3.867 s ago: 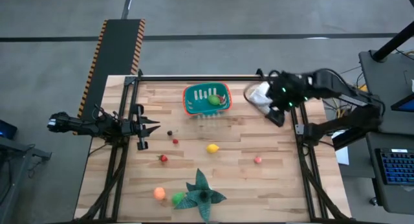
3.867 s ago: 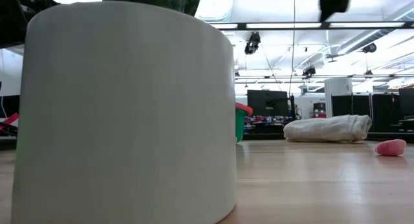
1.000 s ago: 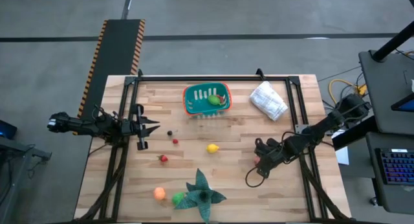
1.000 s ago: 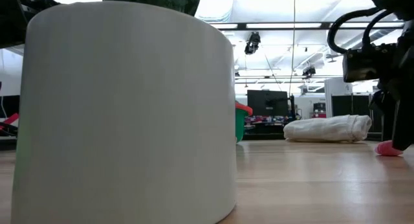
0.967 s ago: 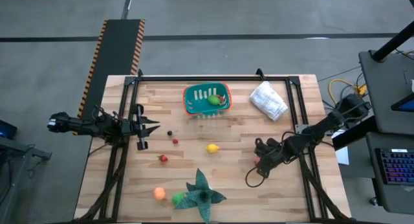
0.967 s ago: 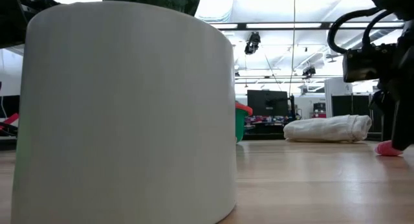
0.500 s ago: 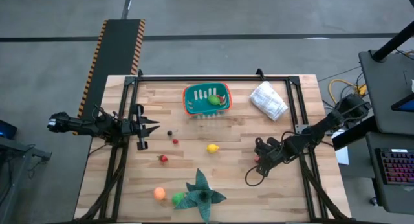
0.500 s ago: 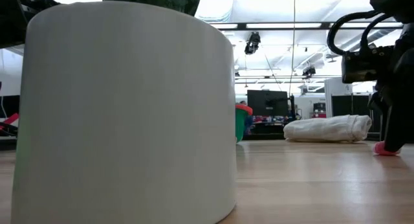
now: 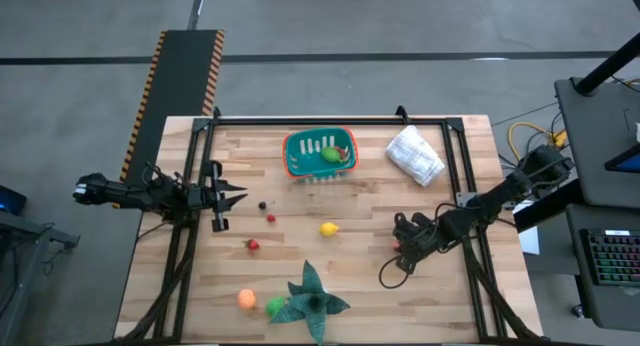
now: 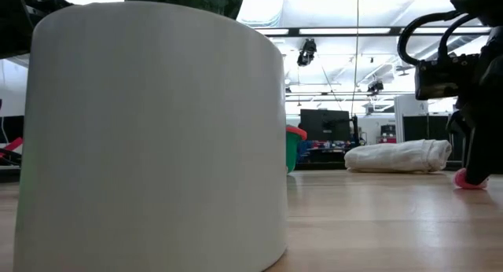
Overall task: Pick and placing Produce into tupperware
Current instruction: Put the peach toy into the bin
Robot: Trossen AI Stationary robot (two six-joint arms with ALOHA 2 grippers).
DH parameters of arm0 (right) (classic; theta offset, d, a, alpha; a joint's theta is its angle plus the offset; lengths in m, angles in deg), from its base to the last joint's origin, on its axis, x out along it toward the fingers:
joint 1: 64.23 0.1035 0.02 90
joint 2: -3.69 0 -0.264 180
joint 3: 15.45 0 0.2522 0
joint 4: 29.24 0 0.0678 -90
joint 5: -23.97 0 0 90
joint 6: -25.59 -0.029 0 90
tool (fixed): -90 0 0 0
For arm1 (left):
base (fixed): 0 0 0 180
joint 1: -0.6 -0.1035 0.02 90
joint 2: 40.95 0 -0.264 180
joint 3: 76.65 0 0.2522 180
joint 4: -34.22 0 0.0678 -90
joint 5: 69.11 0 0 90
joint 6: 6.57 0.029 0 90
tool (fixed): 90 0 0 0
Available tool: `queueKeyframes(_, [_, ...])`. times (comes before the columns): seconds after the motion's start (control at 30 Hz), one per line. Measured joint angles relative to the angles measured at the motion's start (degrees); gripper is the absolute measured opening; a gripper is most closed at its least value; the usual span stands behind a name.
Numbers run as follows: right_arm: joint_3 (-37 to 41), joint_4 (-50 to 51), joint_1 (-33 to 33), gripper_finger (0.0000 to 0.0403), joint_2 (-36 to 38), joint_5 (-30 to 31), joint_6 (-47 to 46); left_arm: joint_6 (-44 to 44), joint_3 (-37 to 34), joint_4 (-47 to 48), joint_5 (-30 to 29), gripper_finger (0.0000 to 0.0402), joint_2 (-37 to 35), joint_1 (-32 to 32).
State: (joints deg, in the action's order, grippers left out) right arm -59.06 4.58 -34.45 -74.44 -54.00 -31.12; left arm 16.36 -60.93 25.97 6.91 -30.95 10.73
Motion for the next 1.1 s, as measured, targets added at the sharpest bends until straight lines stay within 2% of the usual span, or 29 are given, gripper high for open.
queueKeyframes(0.67, [-0.47, -8.22, -0.04, 0.0063, 1.83, 1.81, 7.4, 0.0, 0.0, -0.01, 0.0, 0.0046, 0.0, 0.0])
queueKeyframes(0.9, [-0.52, -13.64, -0.04, 0.0063, 7.68, 6.02, 14.92, 0.0, 0.0, -0.03, 0.02, 0.0046, 0.0, 0.0])
queueKeyframes(1.1, [-0.52, -22.0, -0.04, 0.0063, 13.23, 8.42, 26.23, -0.01, 0.01, -0.03, 0.02, 0.0046, 0.0, 0.0])
